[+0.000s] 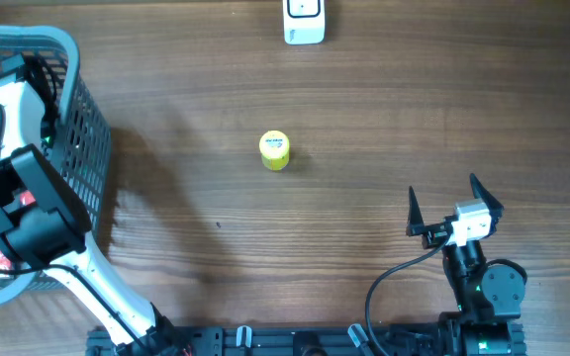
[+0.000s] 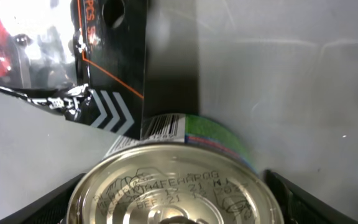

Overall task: Scan the item barcode
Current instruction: 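Lower the left gripper onto the tin can and grasp it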

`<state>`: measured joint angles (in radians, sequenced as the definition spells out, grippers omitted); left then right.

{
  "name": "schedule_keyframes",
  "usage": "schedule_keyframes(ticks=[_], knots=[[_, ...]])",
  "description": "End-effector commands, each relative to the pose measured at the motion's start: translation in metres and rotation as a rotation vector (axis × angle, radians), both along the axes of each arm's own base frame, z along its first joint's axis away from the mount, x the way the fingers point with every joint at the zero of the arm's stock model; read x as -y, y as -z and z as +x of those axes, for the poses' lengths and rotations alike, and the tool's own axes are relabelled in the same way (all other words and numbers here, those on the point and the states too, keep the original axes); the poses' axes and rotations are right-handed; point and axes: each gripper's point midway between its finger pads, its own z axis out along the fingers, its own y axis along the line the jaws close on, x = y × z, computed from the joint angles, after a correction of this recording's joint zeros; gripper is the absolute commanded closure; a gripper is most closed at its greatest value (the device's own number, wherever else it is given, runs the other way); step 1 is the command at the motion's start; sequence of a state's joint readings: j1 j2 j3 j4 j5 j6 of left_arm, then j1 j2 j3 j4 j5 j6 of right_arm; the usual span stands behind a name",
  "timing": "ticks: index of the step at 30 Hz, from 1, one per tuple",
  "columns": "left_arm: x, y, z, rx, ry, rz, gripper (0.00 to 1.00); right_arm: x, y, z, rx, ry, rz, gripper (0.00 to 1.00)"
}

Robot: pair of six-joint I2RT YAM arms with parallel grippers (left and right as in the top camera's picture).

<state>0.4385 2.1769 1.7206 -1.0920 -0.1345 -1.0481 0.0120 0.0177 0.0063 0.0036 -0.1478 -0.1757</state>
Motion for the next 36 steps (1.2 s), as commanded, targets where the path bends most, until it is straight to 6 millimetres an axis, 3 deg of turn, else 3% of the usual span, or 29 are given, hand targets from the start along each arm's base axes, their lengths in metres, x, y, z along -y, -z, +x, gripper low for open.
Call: schedule_keyframes(ticks=[1,12,16,30,36], knots=[[0.009,0.009,-0.003,-0.031,0.027,-0.026,0.18,0.001,-0.001,0.0,0.001,0.009,0.018,0.0],[0.009,0.009,-0.007,-0.046,0.027,-0.027,0.22,0.001,-0.001,0.0,0.001,0.009,0.018,0.0],[0.005,0.008,-0.009,-0.058,0.027,-0.001,0.31,0.001,-0.001,0.0,0.001,0.009,0.018,0.0],[0.004,0.007,-0.011,-0.068,0.027,0.006,0.36,0.001,-0.001,0.0,0.001,0.009,0.018,0.0],[0.004,-0.01,-0.01,-0.035,0.027,0.017,0.37,0.001,-0.001,0.0,0.001,0.009,0.018,0.0]])
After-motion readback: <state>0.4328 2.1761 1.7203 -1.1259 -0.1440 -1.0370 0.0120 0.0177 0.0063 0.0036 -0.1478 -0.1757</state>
